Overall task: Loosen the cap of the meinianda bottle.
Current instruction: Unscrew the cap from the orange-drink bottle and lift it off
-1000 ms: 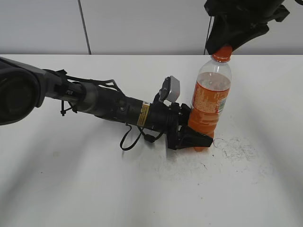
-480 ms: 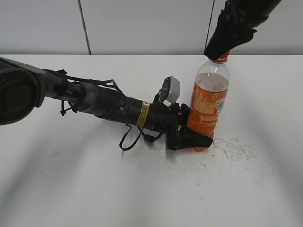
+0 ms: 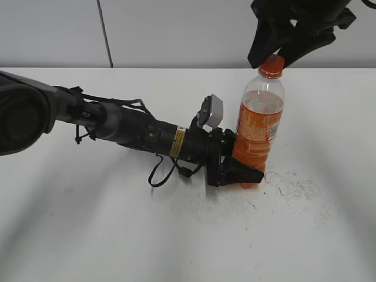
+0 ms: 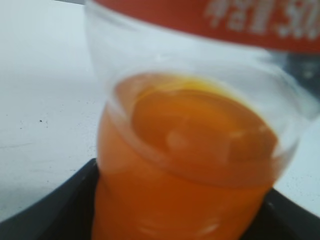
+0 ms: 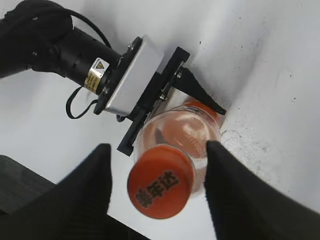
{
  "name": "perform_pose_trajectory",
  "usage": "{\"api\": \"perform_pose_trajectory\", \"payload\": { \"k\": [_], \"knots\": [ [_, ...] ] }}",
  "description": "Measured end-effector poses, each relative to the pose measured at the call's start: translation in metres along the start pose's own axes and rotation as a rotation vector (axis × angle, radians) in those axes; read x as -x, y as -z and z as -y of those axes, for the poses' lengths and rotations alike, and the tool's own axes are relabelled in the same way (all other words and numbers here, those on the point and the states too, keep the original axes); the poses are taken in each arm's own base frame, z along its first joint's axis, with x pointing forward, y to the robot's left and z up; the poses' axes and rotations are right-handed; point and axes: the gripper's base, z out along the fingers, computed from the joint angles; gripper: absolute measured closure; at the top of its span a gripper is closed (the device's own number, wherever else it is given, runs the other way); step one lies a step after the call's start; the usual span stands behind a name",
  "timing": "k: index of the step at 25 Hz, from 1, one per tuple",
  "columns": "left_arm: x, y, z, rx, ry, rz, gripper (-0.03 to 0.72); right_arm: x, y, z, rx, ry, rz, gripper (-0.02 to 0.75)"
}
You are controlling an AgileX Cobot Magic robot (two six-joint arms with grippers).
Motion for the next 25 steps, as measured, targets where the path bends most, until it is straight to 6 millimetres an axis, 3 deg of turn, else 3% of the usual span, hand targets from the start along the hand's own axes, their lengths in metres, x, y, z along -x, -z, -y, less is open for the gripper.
{"api": "perform_pose_trajectory", "payload": {
  "k": [3,4,8,13,18,21,25],
  "knots": [
    [-0.0001,0.0000,0.0000,-0.001,0.000,-0.001,0.137,0.0000,0.0000,0.0001,-0.001,-0.028,0.000,0.453],
    [0.0000,0.0000,0.0000,0.000,0.000,0.000,0.138,0.0000,0.0001,0.0001,-0.001,-0.020,0.000,0.464],
    [-0.0001,0.0000,0.0001,-0.001,0.000,-0.001,0.138,0.0000,0.0001,-0.0003,0.002,0.167,0.001,0.464],
    [-0.0003,0.0000,0.0003,-0.003,-0.003,-0.003,0.138,0.0000,0.0009,-0.0018,0.015,0.699,0.009,0.464],
    [-0.0005,0.0004,0.0002,-0.004,-0.004,-0.005,0.138,-0.0002,0.0009,-0.0023,0.020,0.845,0.011,0.464],
    [-0.0005,0.0004,0.0002,-0.004,-0.003,-0.005,0.138,-0.0001,0.0009,-0.0020,0.016,0.806,0.009,0.401],
    [-0.0006,0.0004,0.0004,-0.006,-0.004,-0.006,0.138,-0.0002,0.0009,-0.0007,0.004,0.540,0.002,0.202]
  ]
}}
